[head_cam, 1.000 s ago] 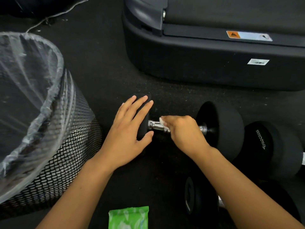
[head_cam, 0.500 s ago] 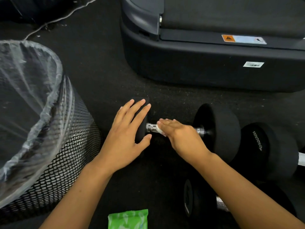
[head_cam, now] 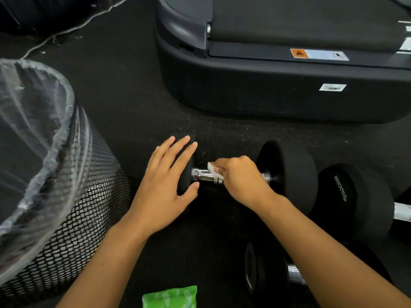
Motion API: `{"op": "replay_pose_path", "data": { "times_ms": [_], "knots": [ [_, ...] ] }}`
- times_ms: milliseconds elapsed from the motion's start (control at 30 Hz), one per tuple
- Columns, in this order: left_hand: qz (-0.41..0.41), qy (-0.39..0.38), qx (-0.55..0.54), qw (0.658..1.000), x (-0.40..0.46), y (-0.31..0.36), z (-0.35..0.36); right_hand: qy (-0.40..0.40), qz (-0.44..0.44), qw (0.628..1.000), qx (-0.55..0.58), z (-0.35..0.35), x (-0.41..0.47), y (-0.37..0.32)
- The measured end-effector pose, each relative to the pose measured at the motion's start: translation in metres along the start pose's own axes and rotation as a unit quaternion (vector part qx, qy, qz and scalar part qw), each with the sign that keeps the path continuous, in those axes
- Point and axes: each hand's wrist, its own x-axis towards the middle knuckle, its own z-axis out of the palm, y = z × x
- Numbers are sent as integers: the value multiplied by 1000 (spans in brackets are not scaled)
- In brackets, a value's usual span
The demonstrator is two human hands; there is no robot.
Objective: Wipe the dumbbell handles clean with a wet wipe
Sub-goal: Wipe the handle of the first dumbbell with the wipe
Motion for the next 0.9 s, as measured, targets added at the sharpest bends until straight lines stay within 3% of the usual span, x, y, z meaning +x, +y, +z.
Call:
{"op": "replay_pose_path", "data": {
  "times_ms": [133,300,433,567,633,767,900],
  "knots": [
    [7,-1,5,1000,1,-1,-1,-24,42,999,24,-3,12,3],
    [2,-1,0,1000,1,0,-1,23,-83,995,45,3,-13,0],
    [2,0,9,1000,0,1,-1,51,-29,998,6,8,-8,-3],
    [-3,-7,15,1000,-1,2,-2,24,-103,994,-7,18,-21,-10],
    [-3,-6,11,1000,-2,3,-3,22,-91,996,8,9,-22,-2],
    [-6,26,-29,999,-3,20,-3,91,-55,986,129,-4,-31,-7],
    [-9,39,-111,993,2,49,-2,180,-44,968,169,-24,-50,-14]
  ]
}}
